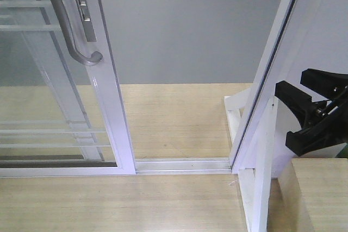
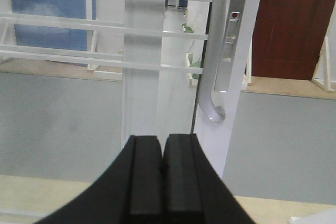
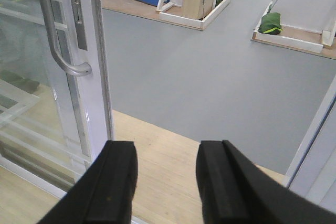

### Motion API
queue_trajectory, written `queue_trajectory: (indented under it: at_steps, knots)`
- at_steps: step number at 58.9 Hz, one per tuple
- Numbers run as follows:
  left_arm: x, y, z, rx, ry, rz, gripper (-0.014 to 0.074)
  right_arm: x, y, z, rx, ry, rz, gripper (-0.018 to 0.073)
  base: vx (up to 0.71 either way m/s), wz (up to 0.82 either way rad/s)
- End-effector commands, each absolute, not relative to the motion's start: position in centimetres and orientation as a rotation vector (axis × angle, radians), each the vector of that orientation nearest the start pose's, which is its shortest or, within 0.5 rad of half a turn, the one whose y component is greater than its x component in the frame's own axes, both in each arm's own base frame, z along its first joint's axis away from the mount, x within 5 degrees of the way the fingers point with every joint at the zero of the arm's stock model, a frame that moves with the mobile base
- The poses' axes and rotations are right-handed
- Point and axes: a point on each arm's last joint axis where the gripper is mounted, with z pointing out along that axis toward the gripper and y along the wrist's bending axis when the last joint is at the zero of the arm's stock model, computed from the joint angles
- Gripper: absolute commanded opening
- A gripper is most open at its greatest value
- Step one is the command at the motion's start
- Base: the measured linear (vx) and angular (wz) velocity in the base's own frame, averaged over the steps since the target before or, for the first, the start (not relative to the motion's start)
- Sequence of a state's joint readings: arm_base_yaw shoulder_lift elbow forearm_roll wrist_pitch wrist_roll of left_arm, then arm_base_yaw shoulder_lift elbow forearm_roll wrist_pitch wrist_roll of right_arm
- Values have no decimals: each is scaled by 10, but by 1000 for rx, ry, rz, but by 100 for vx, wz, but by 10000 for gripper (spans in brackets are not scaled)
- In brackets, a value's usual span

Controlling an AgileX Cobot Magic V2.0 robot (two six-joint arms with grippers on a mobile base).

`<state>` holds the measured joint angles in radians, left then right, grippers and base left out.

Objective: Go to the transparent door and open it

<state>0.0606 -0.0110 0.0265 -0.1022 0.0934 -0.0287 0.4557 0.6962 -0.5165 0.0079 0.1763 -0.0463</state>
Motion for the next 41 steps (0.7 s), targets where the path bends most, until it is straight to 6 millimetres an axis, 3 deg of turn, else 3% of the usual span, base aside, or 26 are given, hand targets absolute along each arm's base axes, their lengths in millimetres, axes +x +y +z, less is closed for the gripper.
queue_trajectory:
  at_steps: [1,41]
  knots:
    - [57,2,193,-147,1527,-106,-6,135,65,326,-433,1681,294,362,0,0]
    - [57,0,194,-145,1527,-154,-6,135,65,326,-433,1681,294,362,0,0]
